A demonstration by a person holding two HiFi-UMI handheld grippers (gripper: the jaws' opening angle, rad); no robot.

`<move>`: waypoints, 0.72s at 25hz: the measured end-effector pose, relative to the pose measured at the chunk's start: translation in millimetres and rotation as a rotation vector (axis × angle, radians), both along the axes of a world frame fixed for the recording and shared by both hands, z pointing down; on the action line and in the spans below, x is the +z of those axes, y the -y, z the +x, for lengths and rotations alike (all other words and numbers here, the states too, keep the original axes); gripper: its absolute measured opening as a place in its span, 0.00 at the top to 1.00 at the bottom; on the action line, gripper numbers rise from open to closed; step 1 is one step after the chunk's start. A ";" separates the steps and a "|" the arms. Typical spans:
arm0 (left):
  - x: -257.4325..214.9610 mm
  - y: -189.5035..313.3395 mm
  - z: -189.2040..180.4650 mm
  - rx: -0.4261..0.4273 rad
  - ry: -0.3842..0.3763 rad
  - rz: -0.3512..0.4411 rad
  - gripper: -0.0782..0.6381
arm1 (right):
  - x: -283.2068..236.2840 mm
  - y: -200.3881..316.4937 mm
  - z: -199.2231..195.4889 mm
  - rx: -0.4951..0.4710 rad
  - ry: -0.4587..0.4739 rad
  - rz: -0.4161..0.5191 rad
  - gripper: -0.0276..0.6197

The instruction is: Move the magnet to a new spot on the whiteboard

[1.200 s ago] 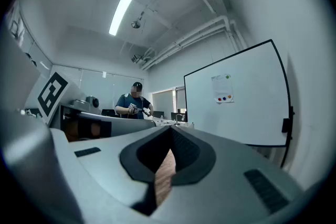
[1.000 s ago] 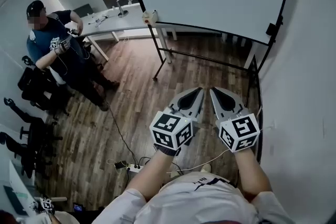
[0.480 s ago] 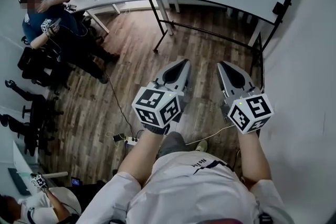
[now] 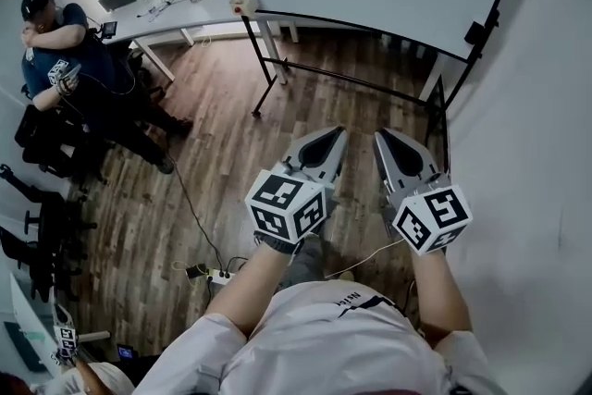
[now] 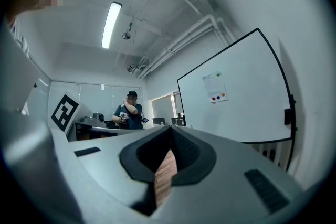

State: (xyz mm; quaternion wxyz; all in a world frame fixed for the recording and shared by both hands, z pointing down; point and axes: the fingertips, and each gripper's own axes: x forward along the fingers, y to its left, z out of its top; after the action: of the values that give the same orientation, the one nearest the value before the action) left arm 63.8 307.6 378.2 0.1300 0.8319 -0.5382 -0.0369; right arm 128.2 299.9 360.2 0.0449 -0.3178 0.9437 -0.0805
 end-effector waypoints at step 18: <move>-22.7 213.3 -132.5 0.096 0.052 0.095 0.87 | -10.9 210.2 -139.9 0.133 -0.056 0.038 0.94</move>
State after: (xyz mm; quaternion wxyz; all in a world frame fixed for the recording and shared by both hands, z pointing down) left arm -68.8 94.3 355.5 0.0778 0.8628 -0.4984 -0.0343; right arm -11.8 89.7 349.3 0.0297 -0.3811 0.9227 -0.0506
